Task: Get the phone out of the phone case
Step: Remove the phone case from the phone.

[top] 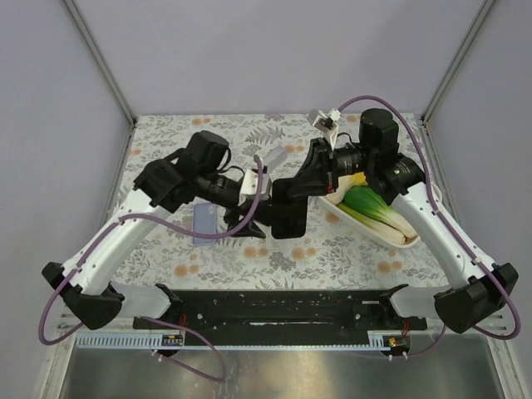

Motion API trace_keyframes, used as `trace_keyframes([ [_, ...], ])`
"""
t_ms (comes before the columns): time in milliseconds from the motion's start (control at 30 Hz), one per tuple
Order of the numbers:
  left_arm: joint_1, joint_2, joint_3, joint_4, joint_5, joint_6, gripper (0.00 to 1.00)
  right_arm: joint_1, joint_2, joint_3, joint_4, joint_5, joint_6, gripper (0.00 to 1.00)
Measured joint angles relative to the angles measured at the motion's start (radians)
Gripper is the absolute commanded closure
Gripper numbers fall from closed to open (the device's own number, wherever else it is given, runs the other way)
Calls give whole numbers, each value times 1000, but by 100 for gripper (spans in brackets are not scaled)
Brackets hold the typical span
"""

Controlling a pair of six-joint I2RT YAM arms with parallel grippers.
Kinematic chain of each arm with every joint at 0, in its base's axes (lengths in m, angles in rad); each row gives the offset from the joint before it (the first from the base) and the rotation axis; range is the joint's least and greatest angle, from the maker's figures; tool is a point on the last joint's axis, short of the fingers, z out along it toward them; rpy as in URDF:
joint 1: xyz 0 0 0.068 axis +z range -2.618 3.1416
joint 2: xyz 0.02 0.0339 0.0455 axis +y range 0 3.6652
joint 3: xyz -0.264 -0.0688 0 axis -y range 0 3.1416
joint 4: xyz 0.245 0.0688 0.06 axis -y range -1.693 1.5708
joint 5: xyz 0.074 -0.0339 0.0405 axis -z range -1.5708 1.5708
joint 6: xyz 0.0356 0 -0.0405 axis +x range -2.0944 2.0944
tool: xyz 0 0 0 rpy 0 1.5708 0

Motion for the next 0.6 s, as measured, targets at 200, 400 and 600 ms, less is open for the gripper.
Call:
trace_keyframes([
  [200, 53, -86, -16, 135, 43, -164, 14, 0, 8, 0, -10, 58, -27, 100],
  [400, 79, -74, -21, 361, 29, -489, 28, 0, 5, -5, -24, 88, -50, 100],
  [600, 84, -39, -21, 487, 18, -683, 37, 0, -5, -22, -27, 99, -62, 100],
])
